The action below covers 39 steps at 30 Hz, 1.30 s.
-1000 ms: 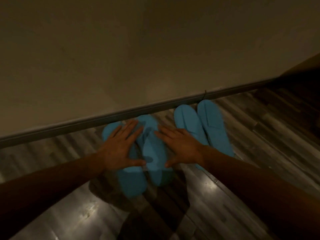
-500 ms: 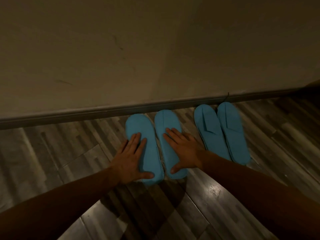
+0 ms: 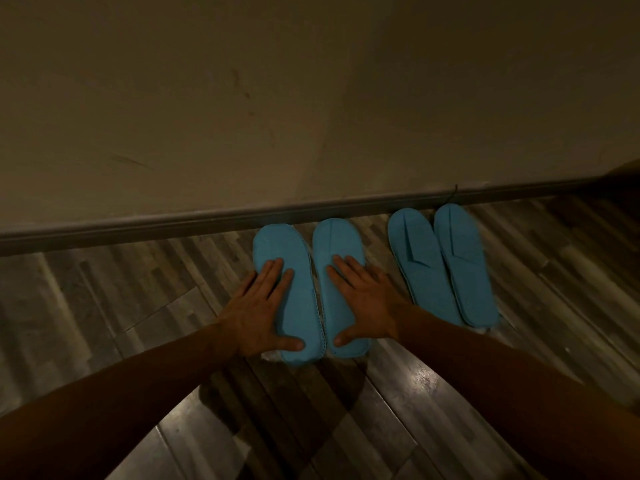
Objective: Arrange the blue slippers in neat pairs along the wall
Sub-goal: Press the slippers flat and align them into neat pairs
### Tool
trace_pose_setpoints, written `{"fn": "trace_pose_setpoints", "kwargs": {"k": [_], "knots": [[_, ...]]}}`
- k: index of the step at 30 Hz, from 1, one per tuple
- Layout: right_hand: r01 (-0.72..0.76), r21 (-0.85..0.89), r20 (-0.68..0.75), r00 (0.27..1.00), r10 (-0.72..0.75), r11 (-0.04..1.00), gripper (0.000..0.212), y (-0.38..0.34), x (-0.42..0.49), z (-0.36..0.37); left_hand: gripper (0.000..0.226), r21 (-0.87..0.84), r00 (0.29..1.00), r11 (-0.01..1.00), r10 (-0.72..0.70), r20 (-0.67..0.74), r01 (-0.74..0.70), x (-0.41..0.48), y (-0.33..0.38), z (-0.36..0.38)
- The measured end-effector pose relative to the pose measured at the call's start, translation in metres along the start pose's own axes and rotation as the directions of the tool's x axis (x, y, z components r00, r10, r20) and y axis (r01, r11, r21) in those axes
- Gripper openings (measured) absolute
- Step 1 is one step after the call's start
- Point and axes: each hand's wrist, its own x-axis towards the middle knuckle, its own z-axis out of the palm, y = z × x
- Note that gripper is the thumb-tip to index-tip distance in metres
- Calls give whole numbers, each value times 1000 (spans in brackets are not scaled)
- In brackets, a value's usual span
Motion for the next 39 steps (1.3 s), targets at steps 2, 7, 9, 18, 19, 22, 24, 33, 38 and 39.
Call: {"fn": "trace_pose_setpoints", "kwargs": {"k": [2,7,9,18,19,22,24,33,38,39], "knots": [[-6,6,0,1000,6,1000,141,-1,1,0,138,10,1000,1000,7,-1,-7,1,-1,0],[-14,48,7,1000,14,999,142,-3,3,3,137,16,1000,999,28,0,-28,1,-5,0],[-19,50,12,1000,19,999,142,-5,4,2,136,20,1000,999,31,0,-31,0,-5,-1],[-9,59,26,1000,8,998,142,-11,6,0,137,31,999,998,48,9,-49,-1,-9,-4],[-9,60,26,1000,7,998,143,-11,6,0,137,34,999,998,48,6,-48,0,-9,-4],[-7,55,24,1000,6,998,143,-11,6,0,137,38,999,998,50,10,-51,0,-9,-4],[-12,53,27,1000,10,999,144,-10,8,1,137,30,999,998,48,15,-49,1,-10,-3],[-13,45,5,1000,13,999,140,-10,5,-2,135,24,999,999,39,10,-39,-3,-7,-8],[-50,49,-38,998,52,998,135,-8,1,-14,124,5,998,1000,14,-55,-14,-6,-2,-18],[-62,71,-40,997,65,996,135,-10,-1,-19,121,-9,996,1000,17,-83,-17,-7,1,-23]]}}
